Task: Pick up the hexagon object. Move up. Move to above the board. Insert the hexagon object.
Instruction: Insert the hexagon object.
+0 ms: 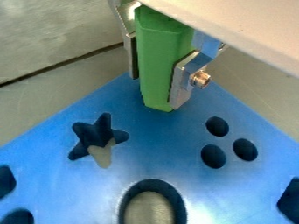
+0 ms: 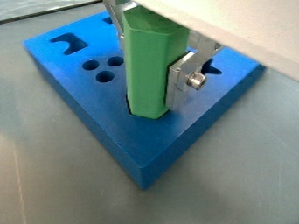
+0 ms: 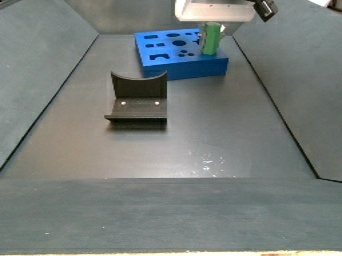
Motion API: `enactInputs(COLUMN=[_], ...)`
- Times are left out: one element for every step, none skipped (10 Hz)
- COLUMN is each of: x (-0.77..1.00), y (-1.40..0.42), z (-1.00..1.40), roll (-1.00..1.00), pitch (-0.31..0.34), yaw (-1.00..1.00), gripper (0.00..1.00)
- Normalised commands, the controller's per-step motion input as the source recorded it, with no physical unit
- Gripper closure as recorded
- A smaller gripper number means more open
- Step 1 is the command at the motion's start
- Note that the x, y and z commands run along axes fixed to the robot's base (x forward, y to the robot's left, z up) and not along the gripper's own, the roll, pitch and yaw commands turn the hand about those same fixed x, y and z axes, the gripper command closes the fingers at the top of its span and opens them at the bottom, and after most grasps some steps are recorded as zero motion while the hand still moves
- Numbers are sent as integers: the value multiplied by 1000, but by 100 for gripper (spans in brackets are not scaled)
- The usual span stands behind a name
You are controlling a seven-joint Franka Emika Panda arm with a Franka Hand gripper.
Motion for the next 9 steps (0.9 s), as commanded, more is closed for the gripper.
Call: enactInputs(x=[43, 43, 0, 0, 29, 0, 0, 0, 0], y=[0, 0, 0, 0, 0, 0, 0, 0, -11], z=[-74, -386, -417, -471, 0, -26, -17, 0, -31], roll=[0, 300, 229, 157, 0, 0, 0, 0, 37], pitch=[6, 0, -40, -43, 94, 0, 0, -20, -31], yaw=[0, -849, -1000, -1000, -131, 0, 0, 0, 0], gripper=[100, 100, 100, 100, 100, 100, 100, 100, 100])
